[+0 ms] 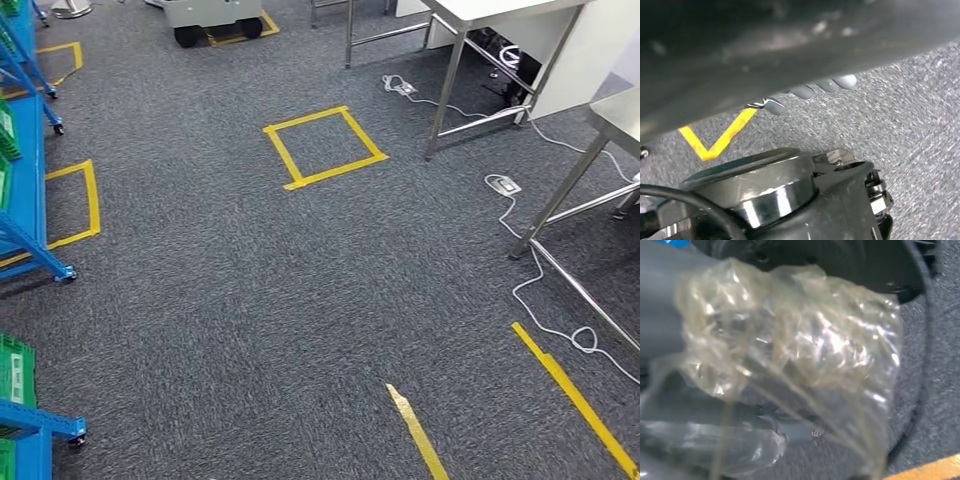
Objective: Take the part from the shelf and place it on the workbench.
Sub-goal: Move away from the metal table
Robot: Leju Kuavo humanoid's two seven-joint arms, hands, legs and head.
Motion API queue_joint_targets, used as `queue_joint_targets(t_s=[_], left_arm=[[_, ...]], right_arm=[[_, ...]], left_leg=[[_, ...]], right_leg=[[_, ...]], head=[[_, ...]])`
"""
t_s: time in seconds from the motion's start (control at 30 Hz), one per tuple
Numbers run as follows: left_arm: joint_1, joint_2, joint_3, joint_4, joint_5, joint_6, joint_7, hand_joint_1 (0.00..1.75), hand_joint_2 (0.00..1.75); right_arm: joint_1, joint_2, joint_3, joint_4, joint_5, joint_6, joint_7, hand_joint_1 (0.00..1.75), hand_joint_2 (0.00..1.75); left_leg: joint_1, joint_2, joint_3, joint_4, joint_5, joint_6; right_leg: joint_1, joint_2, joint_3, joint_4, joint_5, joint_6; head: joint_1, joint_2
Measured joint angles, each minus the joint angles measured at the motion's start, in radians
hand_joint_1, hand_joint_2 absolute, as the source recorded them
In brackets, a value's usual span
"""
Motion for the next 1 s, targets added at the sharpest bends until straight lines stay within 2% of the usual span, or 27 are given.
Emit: queue_joint_targets(t_s=[0.03,0.07,0.1,0.13,0.2,0.23,0.27,0.33,0.37,0.4,0.43,0.47,0.5,0.53,0.57,0.6,0.63,0.7,0.73,0.8,0.83,0.87,0.9,0.93,0.97,1.0], left_arm=[[0.000,-0.002,0.000,0.000,0.000,0.001,0.000,0.00,0.00],[-0.002,-0.003,0.000,0.000,-0.001,0.001,0.000,0.00,0.00],[-0.003,-0.003,0.000,0.000,-0.002,0.001,0.001,0.00,0.00],[-0.004,-0.003,0.000,0.000,-0.002,0.000,0.001,0.00,0.00],[-0.002,0.000,0.000,0.000,-0.005,-0.003,0.002,0.00,0.00],[-0.001,0.001,0.000,0.000,-0.007,-0.005,0.002,0.00,0.00],[-0.001,0.002,0.000,0.000,-0.008,-0.007,0.002,0.00,0.00],[-0.003,0.001,0.000,0.000,-0.008,-0.008,0.002,0.00,0.00],[-0.004,-0.001,0.000,0.000,-0.009,-0.008,0.002,0.00,0.00],[-0.004,-0.002,0.000,0.000,-0.009,-0.007,0.002,0.00,0.00],[-0.002,-0.002,0.000,0.000,-0.009,-0.006,0.002,0.00,0.00],[-0.001,-0.003,0.000,0.000,-0.009,-0.005,0.002,0.00,0.00],[0.000,-0.003,0.000,0.000,-0.009,-0.005,0.002,0.00,0.00],[0.000,-0.003,0.000,0.000,-0.009,-0.005,0.002,0.00,0.00],[0.000,-0.003,0.000,0.000,-0.009,-0.005,0.001,0.00,0.00],[-0.001,-0.003,0.000,0.000,-0.010,-0.005,0.001,0.00,0.00],[-0.002,-0.004,0.000,0.000,-0.010,-0.005,0.000,0.00,0.00],[0.001,-0.005,0.000,0.000,-0.010,-0.005,-0.001,0.00,0.00],[0.004,-0.006,0.000,0.000,-0.010,-0.005,-0.002,0.00,0.00],[0.005,-0.008,0.000,0.000,-0.010,-0.005,-0.002,0.00,0.00],[0.003,-0.009,0.000,0.000,-0.010,-0.005,-0.003,0.00,0.00],[0.001,-0.010,0.000,0.000,-0.010,-0.005,-0.003,0.00,0.00],[0.000,-0.010,0.000,0.000,-0.010,-0.005,-0.003,0.00,0.00],[0.000,-0.011,0.000,0.000,-0.010,-0.005,-0.003,0.00,0.00],[0.001,-0.011,0.000,0.000,-0.010,-0.005,-0.003,0.00,0.00],[0.001,-0.011,0.000,0.000,-0.010,-0.005,-0.003,0.00,0.00]], right_arm=[[0.000,0.000,0.000,0.000,0.001,0.000,0.000,0.00,0.00],[0.000,0.000,0.000,0.000,0.002,0.000,0.000,0.00,0.00],[0.000,0.000,0.000,0.001,0.002,0.000,0.000,0.00,0.00],[0.000,0.000,0.000,0.001,0.003,0.000,0.001,0.00,0.00],[0.000,0.001,0.000,0.001,0.003,0.000,0.001,0.00,0.00],[-0.001,0.001,0.000,0.001,0.004,0.000,0.001,0.00,0.00],[-0.002,0.001,0.000,0.000,0.004,0.000,0.001,0.00,0.00],[0.000,0.002,0.000,0.000,0.006,0.000,0.000,0.00,0.00],[0.001,0.002,0.000,0.000,0.006,0.000,0.000,0.00,0.00],[0.003,0.002,0.000,0.000,0.006,0.000,0.000,0.00,0.00],[0.004,0.002,0.000,0.000,0.006,0.000,0.000,0.00,0.00],[0.003,0.002,0.000,0.000,0.006,0.000,0.000,0.00,0.00],[0.002,0.002,0.000,0.000,0.006,0.000,0.000,0.00,0.00],[0.001,0.002,0.000,0.000,0.006,0.000,0.000,0.00,0.00],[0.001,0.002,0.000,0.000,0.006,0.000,0.000,0.00,0.00],[0.001,0.002,0.000,0.000,0.006,0.000,0.000,0.00,0.00],[0.001,0.002,0.000,0.000,0.006,0.000,0.000,0.00,0.00],[-0.001,0.002,0.000,0.000,0.006,0.000,0.000,0.00,0.00],[-0.003,0.002,0.000,0.000,0.006,0.000,0.000,0.00,0.00],[-0.005,0.002,0.000,0.000,0.006,0.000,0.000,0.00,0.00],[-0.004,0.002,0.000,0.000,0.006,0.000,0.000,0.00,0.00],[-0.002,0.002,0.000,0.000,0.006,0.000,0.000,0.00,0.00],[0.001,0.002,-0.001,0.000,0.006,0.000,0.001,0.00,0.00],[0.003,0.002,-0.001,0.000,0.006,0.000,0.001,0.00,0.00],[0.003,0.002,-0.001,0.000,0.006,0.000,0.001,0.00,0.00],[0.004,0.001,-0.001,0.000,0.006,0.000,0.001,0.00,0.00]], left_leg=[[0.001,-0.014,0.000,0.003,-0.002,-0.004],[0.001,-0.027,-0.002,0.009,-0.004,-0.009],[0.001,-0.039,-0.007,0.014,-0.005,-0.015],[0.001,-0.050,-0.012,0.017,-0.004,-0.021],[0.003,-0.067,-0.021,0.020,-0.001,-0.031],[0.003,-0.056,-0.026,0.029,-0.007,-0.036],[0.002,-0.034,-0.038,0.052,-0.022,-0.041],[0.001,0.026,-0.088,0.160,-0.080,-0.050],[0.002,0.042,-0.123,0.231,-0.111,-0.052],[0.004,0.050,-0.151,0.288,-0.130,-0.053],[0.005,0.053,-0.165,0.316,-0.131,-0.053],[0.005,0.056,-0.157,0.301,-0.111,-0.050],[0.003,0.063,-0.130,0.249,-0.077,-0.045],[0.000,0.081,-0.093,0.178,-0.042,-0.037],[-0.007,0.105,-0.058,0.109,-0.019,-0.029],[-0.013,0.126,-0.034,0.062,-0.008,-0.023],[-0.018,0.137,-0.024,0.038,-0.008,-0.018],[-0.020,0.122,-0.022,0.028,-0.010,-0.011],[-0.017,0.110,-0.020,0.021,-0.006,-0.007],[-0.010,0.087,-0.015,0.009,0.002,0.002],[-0.008,0.075,-0.015,0.006,0.004,0.004],[-0.007,0.062,-0.015,0.006,0.004,0.006],[-0.007,0.048,-0.015,0.006,0.004,0.006],[-0.007,0.033,-0.014,0.007,0.004,0.007],[-0.006,0.019,-0.013,0.007,0.004,0.006],[-0.005,0.004,-0.011,0.008,0.003,0.004]], right_leg=[[-0.004,0.022,0.030,-0.068,0.033,0.002],[-0.009,0.045,0.057,-0.128,0.054,0.003],[-0.012,0.063,0.075,-0.165,0.061,0.002],[-0.012,0.074,0.083,-0.178,0.056,0.000],[-0.011,0.055,0.087,-0.180,0.058,-0.011],[-0.011,0.043,0.088,-0.182,0.060,-0.017],[-0.012,0.030,0.090,-0.184,0.061,-0.024],[-0.009,0.000,0.092,-0.186,0.060,-0.035],[-0.007,-0.017,0.092,-0.186,0.058,-0.038],[-0.004,-0.034,0.092,-0.186,0.057,-0.040],[-0.002,-0.049,0.093,-0.186,0.055,-0.042],[0.000,-0.062,0.095,-0.186,0.053,-0.042],[0.002,-0.074,0.098,-0.186,0.051,-0.042],[0.004,-0.085,0.101,-0.187,0.048,-0.042],[0.007,-0.095,0.103,-0.186,0.044,-0.039],[0.010,-0.106,0.104,-0.186,0.040,-0.035],[0.012,-0.117,0.105,-0.186,0.037,-0.031],[0.014,-0.139,0.113,-0.189,0.033,-0.022],[0.013,-0.131,0.115,-0.186,0.028,-0.017],[0.009,-0.074,0.092,-0.132,-0.008,-0.009],[0.007,-0.040,0.061,-0.072,-0.038,-0.006],[0.005,-0.020,0.023,0.002,-0.069,-0.004],[0.005,-0.013,-0.012,0.067,-0.089,-0.002],[0.004,-0.011,-0.037,0.105,-0.091,0.000],[0.002,-0.010,-0.044,0.103,-0.072,0.002],[0.000,-0.006,-0.029,0.056,-0.033,0.004]], head=[[0.000,0.000],[0.001,0.000],[0.001,0.000],[0.001,0.000],[0.000,0.000],[-0.001,0.000],[-0.006,0.000],[-0.013,0.000],[-0.015,0.000],[-0.015,0.000],[-0.015,0.000],[-0.015,0.000],[-0.015,0.000],[-0.015,0.000],[-0.015,0.000],[-0.014,0.000],[-0.014,0.000],[-0.014,0.000],[-0.014,0.000],[-0.010,0.000],[-0.008,0.000],[-0.007,0.000],[-0.007,0.000],[-0.008,0.000],[-0.008,0.000],[-0.008,0.000]])
